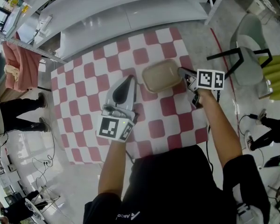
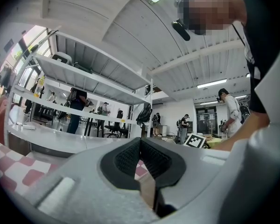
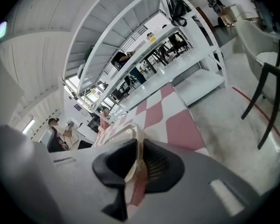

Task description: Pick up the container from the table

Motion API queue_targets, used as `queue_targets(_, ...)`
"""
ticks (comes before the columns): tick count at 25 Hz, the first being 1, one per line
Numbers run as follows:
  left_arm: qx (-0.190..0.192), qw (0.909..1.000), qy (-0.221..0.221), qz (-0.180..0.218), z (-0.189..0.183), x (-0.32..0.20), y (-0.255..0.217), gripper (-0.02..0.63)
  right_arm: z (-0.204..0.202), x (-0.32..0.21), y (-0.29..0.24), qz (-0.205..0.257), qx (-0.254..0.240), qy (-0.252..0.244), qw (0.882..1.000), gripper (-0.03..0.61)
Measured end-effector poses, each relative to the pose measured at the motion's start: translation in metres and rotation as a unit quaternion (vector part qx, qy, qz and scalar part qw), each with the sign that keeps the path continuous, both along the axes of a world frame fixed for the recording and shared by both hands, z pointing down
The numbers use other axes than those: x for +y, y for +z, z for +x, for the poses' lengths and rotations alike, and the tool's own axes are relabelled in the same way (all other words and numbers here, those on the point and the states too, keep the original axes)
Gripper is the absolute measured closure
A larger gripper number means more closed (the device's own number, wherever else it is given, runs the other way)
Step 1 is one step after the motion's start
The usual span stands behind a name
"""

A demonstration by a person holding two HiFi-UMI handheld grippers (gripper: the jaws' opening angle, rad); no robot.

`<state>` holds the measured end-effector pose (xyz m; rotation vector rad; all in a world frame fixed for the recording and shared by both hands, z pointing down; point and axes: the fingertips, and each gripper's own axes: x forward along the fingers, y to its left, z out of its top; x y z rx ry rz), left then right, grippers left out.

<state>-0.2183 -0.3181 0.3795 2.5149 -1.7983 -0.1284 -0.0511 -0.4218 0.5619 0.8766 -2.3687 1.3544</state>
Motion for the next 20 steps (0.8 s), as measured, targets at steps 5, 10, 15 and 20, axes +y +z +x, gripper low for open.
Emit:
queue_targets(5, -0.003, 1.0, -0.001, 0.0, 0.0, 0.003, -0.001, 0.603, 0.003, 0.001, -0.004, -0.012, -0.014, 0.027, 0.999, 0.532)
queue_targets(10, -0.005, 1.0, 0.001, 0.004, 0.003, 0.008, -0.003, 0.603, 0.01, 0.003, -0.016, -0.027, -0.045, 0.059, 0.997, 0.532)
queue_targets(15, -0.006, 0.9999, 0.006, 0.009, 0.011, 0.016, -0.009, 0.603, 0.017, 0.01, -0.041, -0.018, -0.077, 0.078, 0.994, 0.532)
queue_targets(20, -0.006, 0.9998, 0.014, 0.015, 0.02, 0.031, -0.018, 0.603, 0.021, 0.029, -0.074, -0.003, -0.106, 0.085, 0.991, 0.532)
